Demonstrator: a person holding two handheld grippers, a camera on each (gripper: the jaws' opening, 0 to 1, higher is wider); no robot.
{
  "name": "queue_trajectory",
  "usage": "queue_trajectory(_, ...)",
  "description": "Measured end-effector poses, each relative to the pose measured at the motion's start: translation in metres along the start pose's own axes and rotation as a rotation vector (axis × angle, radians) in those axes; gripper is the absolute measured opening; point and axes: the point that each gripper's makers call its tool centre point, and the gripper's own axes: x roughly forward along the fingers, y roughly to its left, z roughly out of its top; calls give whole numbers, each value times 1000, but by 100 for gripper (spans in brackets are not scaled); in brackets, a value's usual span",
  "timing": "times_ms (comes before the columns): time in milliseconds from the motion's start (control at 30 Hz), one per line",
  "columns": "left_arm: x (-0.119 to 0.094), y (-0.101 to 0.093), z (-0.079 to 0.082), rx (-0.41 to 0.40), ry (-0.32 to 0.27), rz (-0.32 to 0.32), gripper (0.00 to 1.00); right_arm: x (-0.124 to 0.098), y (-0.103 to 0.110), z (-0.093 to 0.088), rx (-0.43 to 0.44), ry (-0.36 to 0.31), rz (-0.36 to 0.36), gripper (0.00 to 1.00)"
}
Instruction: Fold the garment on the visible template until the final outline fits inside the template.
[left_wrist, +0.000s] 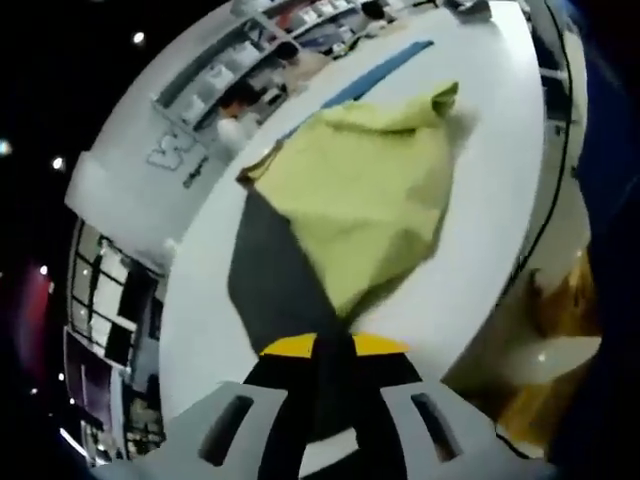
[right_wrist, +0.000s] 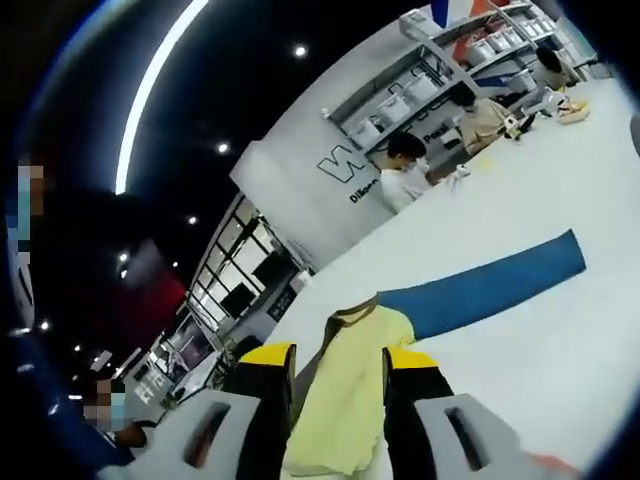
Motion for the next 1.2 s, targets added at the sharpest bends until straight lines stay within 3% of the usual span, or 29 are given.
queue_trajectory(133, -3, 10, 4, -63, -21, -24, 5, 0, 1, -9, 26, 8, -10, 30)
queue_trajectory(267, -9, 25, 11, -188, -62, -46, 5, 1, 6, -15, 29, 21, -6, 29)
queue_trajectory(300, -11, 33, 14, -273, -84, -72, 5, 1, 8, -17, 28, 22, -5, 29)
queue_trajectory(333, -11, 36, 13, -291, -82, -78, 5, 2, 10, -19, 29, 28, -4, 29)
queue_trajectory(433, -12, 68, 12, -445, -126, -68, 5, 1, 14, -24, 45, 31, 2, 28)
queue_trajectory(467, -11, 82, 12, -530, -148, -65, 5, 1, 15, -26, 53, 34, 4, 28)
queue_trajectory(500, -11, 85, 11, -554, -155, -65, 5, 0, 17, -29, 58, 38, 6, 28)
queue_trajectory(533, -10, 104, 9, -637, -169, -58, 4, 0, 18, -31, 58, 42, 5, 27)
queue_trajectory(600, -5, 124, 8, -676, -175, -65, 4, -2, 21, -38, 57, 55, -1, 26)
queue_trajectory(733, 10, 169, 0, -705, -196, -57, 4, -5, 25, -44, 76, 55, -5, 23)
queue_trajectory(833, 17, 190, -1, -704, -213, -52, 4, -9, 32, -49, 75, 48, -5, 17)
queue_trajectory(867, 24, 207, -2, -701, -221, -55, 4, -11, 34, -53, 73, 52, -10, 17)
queue_trajectory(1067, 51, 261, -3, -648, -242, -40, 4, -17, 36, -61, 104, 15, -59, 22)
queue_trajectory(1200, 81, 298, -6, -616, -247, -40, 4, -19, 41, -67, 103, 6, -81, 25)
